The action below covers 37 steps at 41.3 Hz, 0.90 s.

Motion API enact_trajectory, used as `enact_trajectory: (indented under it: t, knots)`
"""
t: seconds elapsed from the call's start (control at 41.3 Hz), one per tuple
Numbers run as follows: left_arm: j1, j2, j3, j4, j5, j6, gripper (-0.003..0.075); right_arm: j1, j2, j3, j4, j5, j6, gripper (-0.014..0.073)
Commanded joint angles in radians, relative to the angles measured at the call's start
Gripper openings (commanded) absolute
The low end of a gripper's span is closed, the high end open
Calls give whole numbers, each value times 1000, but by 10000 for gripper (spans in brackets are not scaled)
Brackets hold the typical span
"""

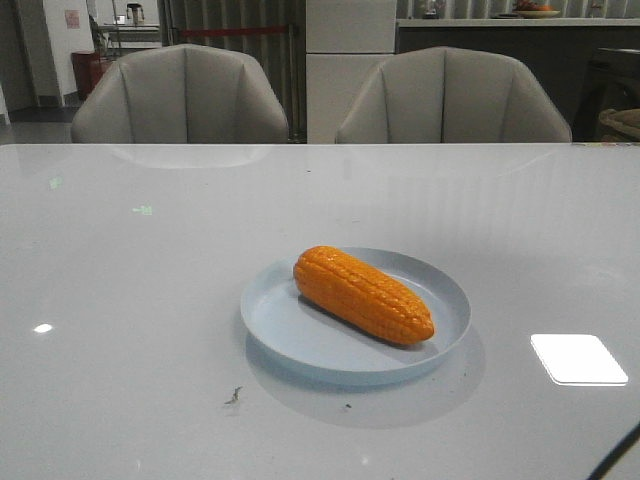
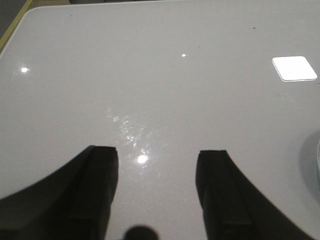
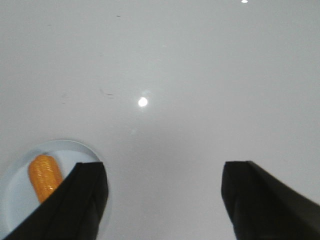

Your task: Place corn on plate with both arms

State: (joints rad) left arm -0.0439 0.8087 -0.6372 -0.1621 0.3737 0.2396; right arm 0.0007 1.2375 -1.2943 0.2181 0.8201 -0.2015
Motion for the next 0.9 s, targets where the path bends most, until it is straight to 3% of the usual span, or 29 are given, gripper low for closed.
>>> enact_trajectory:
  t: [0.0, 0.121, 0.412, 0.63, 0.872]
  knots:
    - [1, -9, -31, -16, -80, 0, 419, -102, -154, 105, 21, -80, 2, 582]
    - [1, -9, -31, -16, -80, 0, 419, -167, -309, 251, 21, -124, 1, 582]
    - [1, -9, -31, -16, -78, 0, 419, -118, -533, 504, 60, -108, -25, 582]
    - [1, -7, -31, -16, -76, 0, 419, -40, -551, 575, 65, -106, -25, 582]
    - [1, -7, -31, -16, -83, 0, 419, -38, -551, 577, 65, -73, -25, 582]
